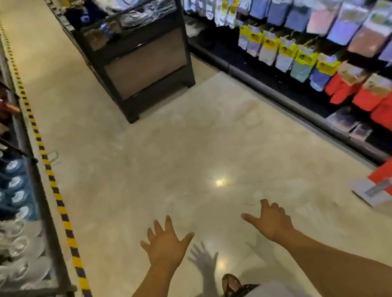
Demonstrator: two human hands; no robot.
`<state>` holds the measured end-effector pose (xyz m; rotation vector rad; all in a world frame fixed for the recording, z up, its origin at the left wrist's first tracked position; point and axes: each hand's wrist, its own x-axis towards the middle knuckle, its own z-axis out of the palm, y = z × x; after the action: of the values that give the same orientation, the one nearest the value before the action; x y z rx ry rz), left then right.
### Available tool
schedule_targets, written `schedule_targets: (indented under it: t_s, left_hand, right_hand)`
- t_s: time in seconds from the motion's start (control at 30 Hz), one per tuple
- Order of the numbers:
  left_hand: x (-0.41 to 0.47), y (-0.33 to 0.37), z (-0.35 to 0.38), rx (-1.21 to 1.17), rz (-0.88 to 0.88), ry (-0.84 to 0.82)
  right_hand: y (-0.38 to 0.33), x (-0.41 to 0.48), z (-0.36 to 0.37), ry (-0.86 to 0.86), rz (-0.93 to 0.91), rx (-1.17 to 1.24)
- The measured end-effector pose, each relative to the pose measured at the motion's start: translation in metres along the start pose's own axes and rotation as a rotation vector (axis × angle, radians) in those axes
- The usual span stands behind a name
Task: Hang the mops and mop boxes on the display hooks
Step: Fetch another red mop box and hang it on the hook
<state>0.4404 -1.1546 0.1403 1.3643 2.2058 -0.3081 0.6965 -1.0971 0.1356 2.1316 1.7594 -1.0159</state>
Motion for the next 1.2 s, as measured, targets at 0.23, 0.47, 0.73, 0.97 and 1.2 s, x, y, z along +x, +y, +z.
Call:
schedule_targets:
  t_s: [0.23, 0.47, 0.73, 0.97, 1.2]
  left_hand:
    - [0.061, 0.121, -0.019, 0.217, 0.303, -0.049]
    - [0.104, 0.244, -0.014, 0.354, 0.592, -0.138]
    - [0.195, 0.383, -0.06, 0.423, 0.722, -0.138]
    - [0.243, 0.477, -0.076, 0.546, 0.808, -0.126]
    - [0.217, 0.559, -0.041, 0.627, 0.938, -0.194]
  right_hand:
    - [0.07, 0.016, -0.031, 0.078, 0.274, 0.231]
    - [0.135, 0.041, -0.064, 0.157, 0.608, 0.496]
    - [0.155, 0.108, -0.126, 0.189, 0.738, 0.57]
    - [0.166, 0.165, -0.182, 0.282, 0.762, 0.746]
    - [0.227, 0.15, -0.186, 0.22, 0.885, 0.705]
